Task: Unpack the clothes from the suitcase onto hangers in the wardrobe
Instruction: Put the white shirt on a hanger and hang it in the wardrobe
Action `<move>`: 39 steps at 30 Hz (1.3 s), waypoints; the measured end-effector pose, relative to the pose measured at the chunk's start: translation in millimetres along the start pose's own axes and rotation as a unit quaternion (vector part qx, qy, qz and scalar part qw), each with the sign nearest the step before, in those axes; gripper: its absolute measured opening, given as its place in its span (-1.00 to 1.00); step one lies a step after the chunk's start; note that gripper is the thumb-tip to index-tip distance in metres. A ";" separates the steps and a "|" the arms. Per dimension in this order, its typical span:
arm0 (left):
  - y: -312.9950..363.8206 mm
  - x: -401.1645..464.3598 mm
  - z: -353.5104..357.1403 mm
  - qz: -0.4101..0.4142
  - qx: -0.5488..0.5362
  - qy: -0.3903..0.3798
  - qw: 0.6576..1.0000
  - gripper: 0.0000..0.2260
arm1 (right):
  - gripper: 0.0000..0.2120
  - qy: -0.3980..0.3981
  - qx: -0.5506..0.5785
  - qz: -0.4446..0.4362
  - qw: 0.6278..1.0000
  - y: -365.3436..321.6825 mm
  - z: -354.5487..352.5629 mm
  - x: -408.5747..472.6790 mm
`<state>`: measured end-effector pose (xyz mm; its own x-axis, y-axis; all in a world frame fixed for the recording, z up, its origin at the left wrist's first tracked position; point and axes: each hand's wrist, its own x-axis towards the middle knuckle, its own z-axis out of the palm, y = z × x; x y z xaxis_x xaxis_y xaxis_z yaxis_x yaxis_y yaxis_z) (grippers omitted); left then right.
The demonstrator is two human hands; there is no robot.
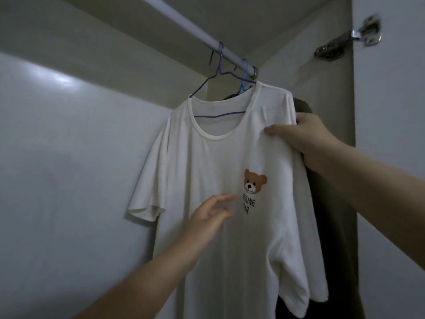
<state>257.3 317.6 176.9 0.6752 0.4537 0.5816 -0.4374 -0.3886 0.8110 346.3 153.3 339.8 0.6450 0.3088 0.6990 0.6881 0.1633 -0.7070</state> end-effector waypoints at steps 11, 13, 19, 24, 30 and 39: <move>-78.2 -42.5 57.5 -0.045 -0.051 -0.063 0.996 -0.65 | -0.78 -0.033 0.044 0.057 0.997 141.3 -1.2 -122.9; -102.0 -56.2 64.2 -0.055 -0.048 -0.062 0.995 -0.64 | -0.77 -0.041 0.041 0.079 0.995 163.6 -2.0 -146.4; -166.3 -107.3 87.2 -0.142 -0.036 -0.080 0.986 -0.69 | -0.90 -0.032 0.060 0.128 0.989 210.6 -11.4 -209.0; -206.8 -141.7 109.4 -0.250 -0.008 -0.130 0.959 -0.67 | -0.85 -0.033 0.001 0.201 0.979 239.0 -28.6 -260.7; -228.0 -187.4 151.2 -0.298 -0.013 -0.197 0.934 -0.77 | -0.79 0.011 -0.033 0.311 0.950 267.8 -64.6 -333.6; -192.0 -263.2 227.1 -0.286 -0.003 -0.386 0.877 -0.81 | -0.79 0.134 -0.054 0.402 0.904 261.9 -151.9 -452.8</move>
<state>298.5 90.6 -146.5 0.9852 -0.1057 -0.1349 0.1024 -0.2687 0.9578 284.9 -86.0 -145.6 0.9986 0.0462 -0.0247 -0.0195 -0.1105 -0.9937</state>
